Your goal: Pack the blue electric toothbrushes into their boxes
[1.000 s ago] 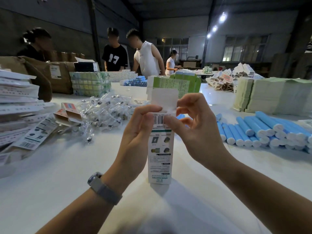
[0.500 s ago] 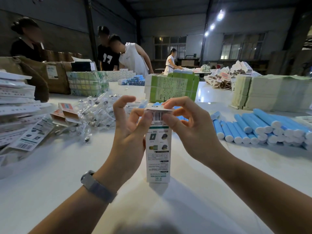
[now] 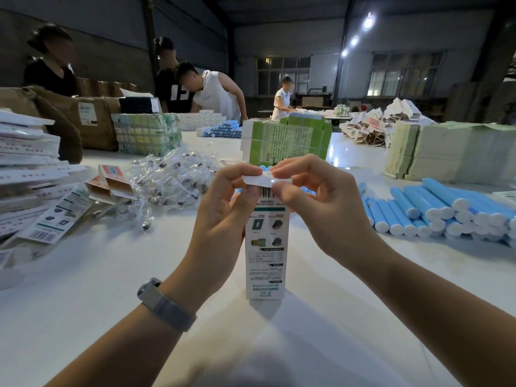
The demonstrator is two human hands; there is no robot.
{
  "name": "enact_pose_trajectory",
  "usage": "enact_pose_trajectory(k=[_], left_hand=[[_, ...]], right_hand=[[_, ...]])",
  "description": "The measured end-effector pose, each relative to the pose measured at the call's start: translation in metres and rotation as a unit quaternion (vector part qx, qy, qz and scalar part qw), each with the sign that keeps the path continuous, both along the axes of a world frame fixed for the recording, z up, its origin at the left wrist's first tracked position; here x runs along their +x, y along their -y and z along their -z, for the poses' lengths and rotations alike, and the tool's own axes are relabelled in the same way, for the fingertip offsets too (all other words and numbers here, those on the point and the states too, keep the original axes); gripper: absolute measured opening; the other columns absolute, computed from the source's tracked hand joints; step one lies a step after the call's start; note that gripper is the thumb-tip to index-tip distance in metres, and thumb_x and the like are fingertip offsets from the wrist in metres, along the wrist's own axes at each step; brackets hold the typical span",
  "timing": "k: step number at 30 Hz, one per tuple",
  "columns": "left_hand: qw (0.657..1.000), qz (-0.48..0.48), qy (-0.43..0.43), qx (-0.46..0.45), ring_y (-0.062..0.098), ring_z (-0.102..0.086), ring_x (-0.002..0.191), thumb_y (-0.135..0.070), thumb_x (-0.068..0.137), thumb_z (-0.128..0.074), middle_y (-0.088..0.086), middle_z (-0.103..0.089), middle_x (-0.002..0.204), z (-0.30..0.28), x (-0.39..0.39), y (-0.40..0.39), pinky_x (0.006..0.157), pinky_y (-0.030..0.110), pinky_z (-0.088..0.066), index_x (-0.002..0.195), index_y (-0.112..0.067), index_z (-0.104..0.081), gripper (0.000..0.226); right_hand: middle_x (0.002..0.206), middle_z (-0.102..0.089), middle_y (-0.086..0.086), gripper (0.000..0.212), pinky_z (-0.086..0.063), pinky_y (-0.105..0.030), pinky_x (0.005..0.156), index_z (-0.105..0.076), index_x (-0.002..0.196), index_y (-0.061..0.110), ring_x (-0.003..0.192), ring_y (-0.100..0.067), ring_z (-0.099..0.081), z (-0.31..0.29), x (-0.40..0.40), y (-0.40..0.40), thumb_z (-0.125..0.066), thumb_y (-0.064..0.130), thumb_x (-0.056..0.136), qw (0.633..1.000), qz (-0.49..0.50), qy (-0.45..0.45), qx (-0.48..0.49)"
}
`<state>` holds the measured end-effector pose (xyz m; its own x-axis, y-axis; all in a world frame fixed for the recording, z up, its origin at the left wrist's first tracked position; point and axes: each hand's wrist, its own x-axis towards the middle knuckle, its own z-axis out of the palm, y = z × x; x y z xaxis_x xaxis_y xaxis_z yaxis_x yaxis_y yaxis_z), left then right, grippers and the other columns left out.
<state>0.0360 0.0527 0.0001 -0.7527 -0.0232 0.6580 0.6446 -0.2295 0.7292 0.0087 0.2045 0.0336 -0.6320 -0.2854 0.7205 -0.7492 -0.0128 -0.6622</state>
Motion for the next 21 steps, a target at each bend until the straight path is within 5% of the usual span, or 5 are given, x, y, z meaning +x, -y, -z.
enact_pose_trajectory(k=[7,11,21], left_hand=[[1.0,-0.008,-0.007,-0.021,0.024,-0.061,0.083,-0.028,0.092,-0.058,0.01,-0.058,0.098,-0.002,0.005,-0.003,0.071,0.04,-0.053,0.098,-0.037,-0.066,0.014],[0.999,-0.024,-0.031,-0.015,0.023,-0.062,0.081,-0.018,0.095,-0.051,0.007,-0.062,0.095,-0.001,0.003,-0.006,0.067,0.031,-0.054,0.098,-0.033,-0.065,0.021],[0.997,-0.026,-0.033,-0.067,0.011,-0.065,0.094,-0.017,0.102,-0.041,-0.015,-0.068,0.106,0.016,-0.005,-0.014,0.08,0.029,-0.054,0.134,-0.035,-0.033,0.038]], right_hand=[[0.087,-0.066,0.019,0.014,-0.057,-0.028,0.067,-0.066,0.091,0.029,0.08,-0.003,-0.06,-0.003,0.003,-0.001,-0.058,0.018,0.086,1.0,-0.004,-0.005,0.018],[0.096,-0.065,0.003,0.009,-0.058,-0.031,0.07,-0.066,0.084,0.026,0.086,-0.009,-0.061,-0.004,0.003,-0.002,-0.062,0.018,0.083,1.0,0.005,-0.011,0.023],[0.094,-0.061,0.007,0.015,-0.045,-0.015,0.065,-0.064,0.096,0.034,0.081,-0.006,-0.056,-0.008,0.002,-0.004,-0.065,0.025,0.085,0.995,0.051,-0.058,0.07]])
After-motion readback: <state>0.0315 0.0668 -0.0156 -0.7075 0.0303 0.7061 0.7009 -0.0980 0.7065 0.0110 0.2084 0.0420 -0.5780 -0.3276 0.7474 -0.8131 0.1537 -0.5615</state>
